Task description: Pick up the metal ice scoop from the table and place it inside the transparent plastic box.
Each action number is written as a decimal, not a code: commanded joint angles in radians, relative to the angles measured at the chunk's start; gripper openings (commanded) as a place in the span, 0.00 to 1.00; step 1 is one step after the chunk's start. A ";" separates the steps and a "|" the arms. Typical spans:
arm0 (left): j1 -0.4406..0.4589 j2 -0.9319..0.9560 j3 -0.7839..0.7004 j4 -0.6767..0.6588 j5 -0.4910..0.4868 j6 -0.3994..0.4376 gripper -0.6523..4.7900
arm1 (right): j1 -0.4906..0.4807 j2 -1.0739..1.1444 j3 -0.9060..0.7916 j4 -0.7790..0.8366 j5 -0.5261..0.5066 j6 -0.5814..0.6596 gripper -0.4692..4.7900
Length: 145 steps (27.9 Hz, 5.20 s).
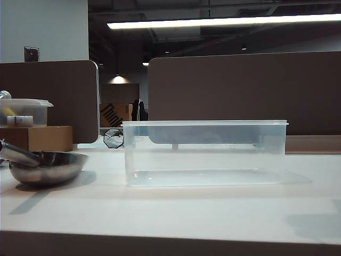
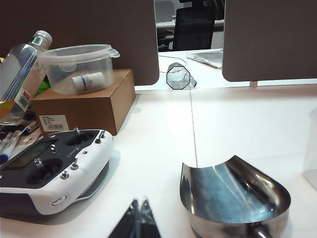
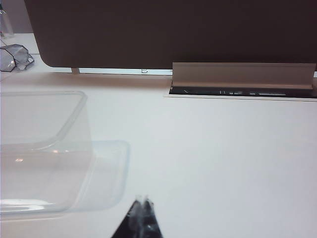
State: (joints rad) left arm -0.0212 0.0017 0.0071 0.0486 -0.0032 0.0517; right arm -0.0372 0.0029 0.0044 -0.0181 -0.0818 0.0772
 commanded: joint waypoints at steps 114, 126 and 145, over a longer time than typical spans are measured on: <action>-0.163 1.334 0.926 -0.692 0.274 0.093 0.11 | 0.823 0.218 0.001 0.015 0.000 -0.002 0.09; -0.418 1.345 1.279 -0.795 0.281 0.363 0.11 | 0.378 0.082 0.001 0.016 0.001 -0.002 0.09; -0.571 2.013 1.762 -0.923 0.136 0.767 0.11 | 0.225 0.001 0.001 0.018 -0.004 -0.002 0.09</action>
State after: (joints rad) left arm -0.5919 2.0151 1.7607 -0.8867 0.1173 0.8036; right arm 0.1867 0.0029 0.0044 -0.0147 -0.0826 0.0772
